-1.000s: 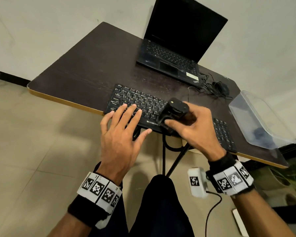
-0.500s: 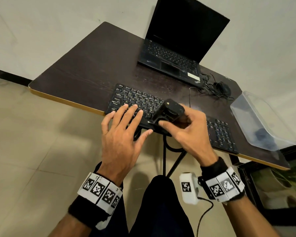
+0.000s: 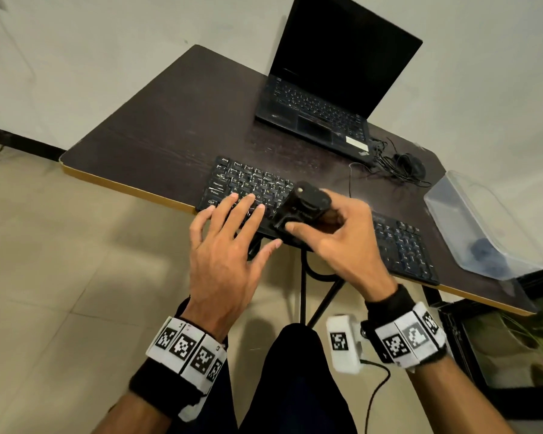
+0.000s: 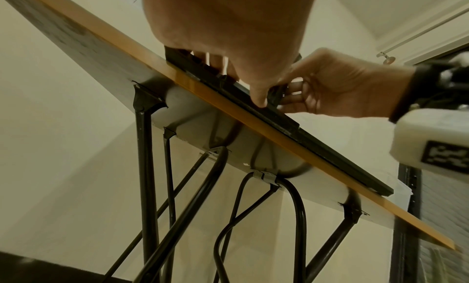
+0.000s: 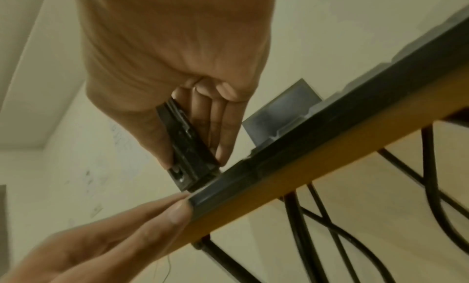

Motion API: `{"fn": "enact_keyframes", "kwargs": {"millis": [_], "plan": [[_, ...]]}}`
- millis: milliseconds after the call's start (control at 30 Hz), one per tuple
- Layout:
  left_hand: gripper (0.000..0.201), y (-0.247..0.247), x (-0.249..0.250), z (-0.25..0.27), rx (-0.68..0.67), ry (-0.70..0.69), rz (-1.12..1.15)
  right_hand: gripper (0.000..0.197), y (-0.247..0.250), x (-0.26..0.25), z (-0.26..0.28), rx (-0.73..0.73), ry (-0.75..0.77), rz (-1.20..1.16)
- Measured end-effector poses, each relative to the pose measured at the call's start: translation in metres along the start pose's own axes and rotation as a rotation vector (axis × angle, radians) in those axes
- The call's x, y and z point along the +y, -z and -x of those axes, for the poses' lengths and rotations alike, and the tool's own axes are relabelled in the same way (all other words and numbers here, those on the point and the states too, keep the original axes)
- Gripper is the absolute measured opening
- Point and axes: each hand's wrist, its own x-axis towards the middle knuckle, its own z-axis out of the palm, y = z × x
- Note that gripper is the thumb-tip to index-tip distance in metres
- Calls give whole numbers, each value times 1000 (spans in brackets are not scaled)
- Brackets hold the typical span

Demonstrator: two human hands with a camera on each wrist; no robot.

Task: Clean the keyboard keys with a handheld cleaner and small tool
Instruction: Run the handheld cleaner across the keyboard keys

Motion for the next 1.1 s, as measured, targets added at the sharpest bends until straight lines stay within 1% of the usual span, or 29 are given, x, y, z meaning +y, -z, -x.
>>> {"fn": "enact_keyframes", "kwargs": {"millis": [33,133,167,200,267,300,433,467,500,567,600,700,733,767,833,867,967,1000,1033,1100], "plan": [[54,0,0,0,0,-2,1,28,-2,-1,0,-7,0,0],[54,0,-1,0,2,2,5,26,4,7,-15,112,-66,43],[54,0,-1,0,2,1,9,26,5,7,-16,119,-70,46],[54,0,-1,0,3,1,13,26,4,5,-15,96,-52,41],[54,0,-1,-1,3,7,13,29,-2,-3,-7,-4,7,24],[54,-1,-1,-1,2,6,13,29,-2,-4,-5,-8,5,26],[53,0,-2,-1,-1,9,21,20,13,10,-19,190,-124,156],[53,0,-1,-1,2,10,26,19,15,11,-19,201,-120,171],[53,0,-1,-1,4,13,28,19,15,10,-15,180,-95,176],[53,1,0,-1,6,11,21,22,14,8,-6,105,-73,134],[53,1,0,-1,4,9,24,22,16,10,-5,113,-95,123],[53,2,0,-1,3,8,28,20,26,18,-11,248,-188,164],[53,2,0,-1,2,6,27,19,28,18,-12,253,-182,177],[53,2,0,-1,5,7,26,19,28,16,-11,222,-153,178],[53,2,1,-1,7,3,25,23,24,9,-5,102,-95,163],[53,2,1,-1,7,1,26,24,24,9,-4,81,-98,162],[52,2,0,-1,3,6,23,24,29,17,-15,192,-182,206],[53,2,1,-1,4,5,23,25,30,19,-16,204,-183,220],[53,1,1,-1,8,5,25,26,29,18,-16,185,-154,228],[53,1,0,0,9,6,23,28,23,12,-10,84,-75,232]]}}
